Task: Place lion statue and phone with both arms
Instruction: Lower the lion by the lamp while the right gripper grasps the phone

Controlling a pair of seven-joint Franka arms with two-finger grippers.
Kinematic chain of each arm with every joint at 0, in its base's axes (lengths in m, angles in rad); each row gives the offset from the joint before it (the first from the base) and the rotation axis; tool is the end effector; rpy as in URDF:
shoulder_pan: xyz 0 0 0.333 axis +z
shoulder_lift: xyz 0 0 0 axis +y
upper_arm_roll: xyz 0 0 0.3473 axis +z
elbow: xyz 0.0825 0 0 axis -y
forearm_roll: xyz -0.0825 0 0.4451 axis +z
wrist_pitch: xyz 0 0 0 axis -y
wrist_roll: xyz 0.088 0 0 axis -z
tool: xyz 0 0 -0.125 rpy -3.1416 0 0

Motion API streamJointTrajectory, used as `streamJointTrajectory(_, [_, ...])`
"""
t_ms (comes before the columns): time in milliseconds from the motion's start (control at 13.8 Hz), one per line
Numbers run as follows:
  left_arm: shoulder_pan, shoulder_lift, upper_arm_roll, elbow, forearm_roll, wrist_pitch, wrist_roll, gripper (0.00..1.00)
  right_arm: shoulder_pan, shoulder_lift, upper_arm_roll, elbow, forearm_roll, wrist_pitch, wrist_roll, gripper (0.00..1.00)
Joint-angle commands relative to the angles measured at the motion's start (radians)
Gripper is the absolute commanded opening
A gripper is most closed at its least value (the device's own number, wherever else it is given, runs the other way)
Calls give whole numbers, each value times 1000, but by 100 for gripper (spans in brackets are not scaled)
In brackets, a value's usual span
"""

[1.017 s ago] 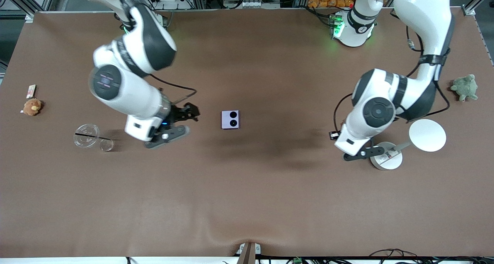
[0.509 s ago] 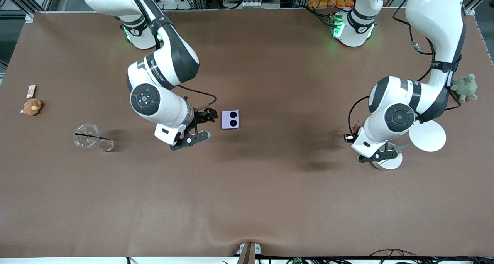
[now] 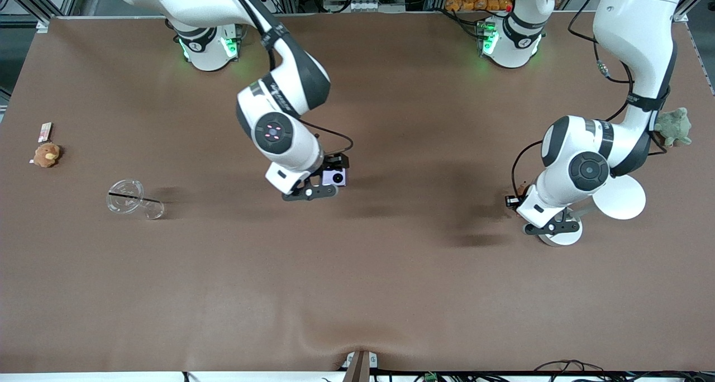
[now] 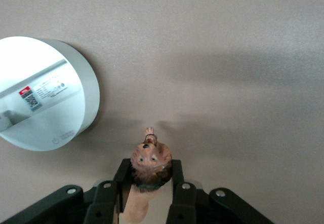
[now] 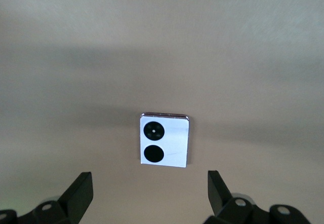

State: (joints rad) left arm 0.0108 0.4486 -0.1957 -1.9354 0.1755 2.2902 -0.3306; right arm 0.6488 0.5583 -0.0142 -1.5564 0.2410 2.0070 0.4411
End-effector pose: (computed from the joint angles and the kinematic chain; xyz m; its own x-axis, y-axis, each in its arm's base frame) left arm 0.6582 -0.1139 0.2161 0.9969 0.0418 -0.0665 0.0377 -0.9973 -0.0624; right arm 0.5946 0.4619 0.2922 0.9775 0.0920 -0.1900 0.0682 -0.9894 -0.1281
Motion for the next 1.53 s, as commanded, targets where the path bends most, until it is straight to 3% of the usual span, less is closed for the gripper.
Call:
streamJointTrajectory(0, [8,7,-8,-28,21,64,25,0,23,17,-7,-39,-20,68,13,100])
streamJointTrajectory(363, [32,25,-8,-30,88,77,36,0,78,47,-9,-186,-31,329,-47,100])
streamJointTrajectory(799, [38,42,-8,-30,108,97,36,2,94,87,-12,-214,-86,361,-45,100])
streamJointTrajectory(872, [37,42,-8,-30,108,97,36,21,94,87,-12,-229,-86,381,-45,100])
streamJointTrajectory(1090, [40,39,-10,-28,108,97,36,100,95,95,-10,-264,-85,452,-32,100])
streamJointTrajectory(1453, [37,-8,-11,-27,108,65,33,100,100,103,-10,-264,-80,458,-9,100])
